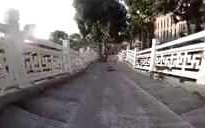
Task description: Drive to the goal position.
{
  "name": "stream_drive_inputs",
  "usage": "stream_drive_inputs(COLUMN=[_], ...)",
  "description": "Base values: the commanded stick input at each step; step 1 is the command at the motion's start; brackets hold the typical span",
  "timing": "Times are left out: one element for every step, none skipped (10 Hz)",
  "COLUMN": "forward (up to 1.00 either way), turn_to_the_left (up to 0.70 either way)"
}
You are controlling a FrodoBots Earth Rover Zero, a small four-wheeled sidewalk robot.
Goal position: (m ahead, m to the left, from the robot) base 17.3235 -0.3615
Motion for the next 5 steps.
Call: stream_drive_inputs(forward=[0.45,0.45,0.45,0.45,0.45], turn_to_the_left=[0.00,0.00,0.00,0.00,0.00])
